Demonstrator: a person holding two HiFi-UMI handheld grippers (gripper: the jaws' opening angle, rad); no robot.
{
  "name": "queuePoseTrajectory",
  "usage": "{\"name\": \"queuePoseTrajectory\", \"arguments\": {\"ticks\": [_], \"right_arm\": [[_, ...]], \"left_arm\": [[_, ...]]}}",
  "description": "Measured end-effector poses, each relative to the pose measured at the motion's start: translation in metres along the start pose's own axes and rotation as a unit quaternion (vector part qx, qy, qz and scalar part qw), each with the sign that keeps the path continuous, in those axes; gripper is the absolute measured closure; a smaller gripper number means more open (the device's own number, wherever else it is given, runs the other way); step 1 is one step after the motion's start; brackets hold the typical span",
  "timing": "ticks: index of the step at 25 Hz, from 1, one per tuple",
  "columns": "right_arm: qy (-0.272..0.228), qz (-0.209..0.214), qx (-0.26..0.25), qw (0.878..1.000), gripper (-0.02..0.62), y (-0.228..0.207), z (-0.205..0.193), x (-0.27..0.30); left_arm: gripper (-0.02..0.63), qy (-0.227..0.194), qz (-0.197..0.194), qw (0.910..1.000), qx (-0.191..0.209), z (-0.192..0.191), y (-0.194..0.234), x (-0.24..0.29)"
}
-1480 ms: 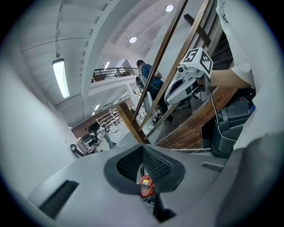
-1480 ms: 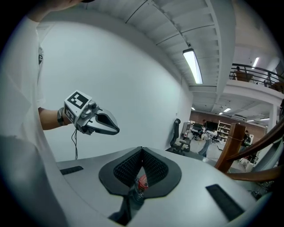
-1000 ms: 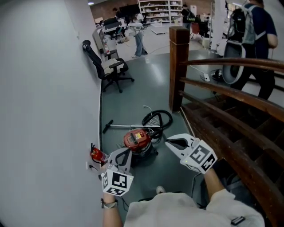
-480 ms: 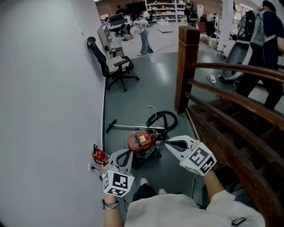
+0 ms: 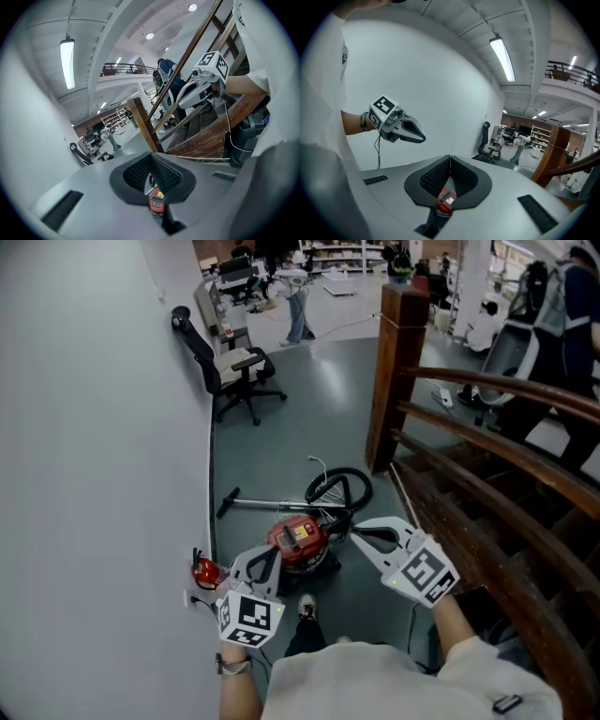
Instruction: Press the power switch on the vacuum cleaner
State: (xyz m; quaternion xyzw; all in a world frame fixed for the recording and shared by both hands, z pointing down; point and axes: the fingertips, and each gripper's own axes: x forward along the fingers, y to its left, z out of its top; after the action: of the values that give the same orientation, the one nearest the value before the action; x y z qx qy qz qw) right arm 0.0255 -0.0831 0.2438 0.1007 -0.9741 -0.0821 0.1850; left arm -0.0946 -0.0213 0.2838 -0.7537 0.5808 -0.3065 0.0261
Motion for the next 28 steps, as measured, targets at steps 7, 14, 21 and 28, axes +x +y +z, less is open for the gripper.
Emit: {"name": "queuePoseTrajectory", "arguments": {"ticks": [7, 14, 21, 28], "right_arm": [[0.009, -0.007, 0.000, 1.000, 0.566, -0.020, -0.002, 0.035], [0.039, -0.009, 0.003, 0.999, 0.566, -0.033, -0.019, 0.064], [0.052, -0.019, 0.019, 0.998, 0.565, -0.045, -0.029, 0.081], [0.067, -0.032, 0.034, 0.997, 0.565, -0.059, -0.042, 0.097]], "left_arm": [[0.608, 0.003, -0.014, 0.9999, -0.003, -0.010, 0.031, 0.028], [0.608, 0.008, -0.038, 0.9992, -0.010, -0.020, 0.049, 0.062], [0.607, 0.005, -0.061, 0.9981, -0.006, -0.023, 0.063, 0.092], [0.607, 0.003, -0.085, 0.9964, -0.001, -0.030, 0.073, 0.122]]}}
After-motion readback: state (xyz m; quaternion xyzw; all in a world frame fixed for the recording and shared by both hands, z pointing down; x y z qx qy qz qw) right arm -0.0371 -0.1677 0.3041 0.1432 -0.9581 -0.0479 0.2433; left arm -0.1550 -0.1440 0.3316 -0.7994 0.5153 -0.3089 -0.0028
